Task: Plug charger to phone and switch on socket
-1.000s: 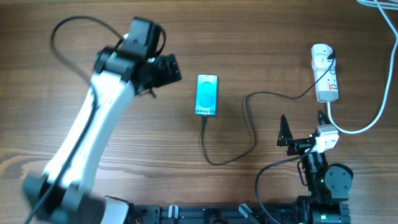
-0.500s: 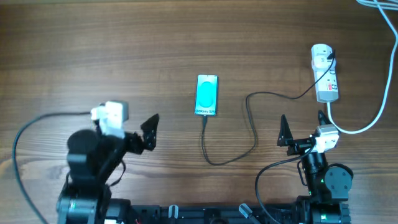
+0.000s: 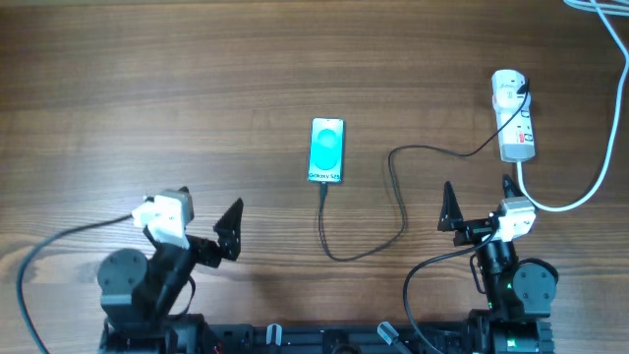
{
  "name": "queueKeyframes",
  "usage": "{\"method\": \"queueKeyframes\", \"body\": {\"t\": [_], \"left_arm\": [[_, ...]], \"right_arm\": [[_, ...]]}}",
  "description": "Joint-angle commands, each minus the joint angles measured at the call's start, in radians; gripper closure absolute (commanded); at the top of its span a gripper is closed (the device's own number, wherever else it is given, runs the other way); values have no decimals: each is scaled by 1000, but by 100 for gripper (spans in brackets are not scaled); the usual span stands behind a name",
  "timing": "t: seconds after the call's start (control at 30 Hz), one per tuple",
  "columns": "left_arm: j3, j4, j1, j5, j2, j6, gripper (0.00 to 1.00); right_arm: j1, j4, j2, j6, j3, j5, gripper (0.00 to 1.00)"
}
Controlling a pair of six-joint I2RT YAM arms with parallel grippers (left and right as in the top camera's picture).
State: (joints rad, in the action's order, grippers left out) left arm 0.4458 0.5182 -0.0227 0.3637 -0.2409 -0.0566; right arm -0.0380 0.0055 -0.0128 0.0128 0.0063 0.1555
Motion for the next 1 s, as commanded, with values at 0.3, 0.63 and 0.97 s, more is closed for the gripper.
{"method": "queueKeyframes", "body": {"t": [0.3, 0.63, 0.97], "left_arm": [[-320, -200, -8, -237, 238, -200, 0], [-427, -444, -8, -290, 238, -222, 0], [-440, -444, -8, -295, 238, 0, 0]], "right_arm": [[6, 3, 9, -13, -1, -9, 0], [6, 3, 9, -13, -1, -9, 0], [6, 3, 9, -13, -1, -9, 1]]}}
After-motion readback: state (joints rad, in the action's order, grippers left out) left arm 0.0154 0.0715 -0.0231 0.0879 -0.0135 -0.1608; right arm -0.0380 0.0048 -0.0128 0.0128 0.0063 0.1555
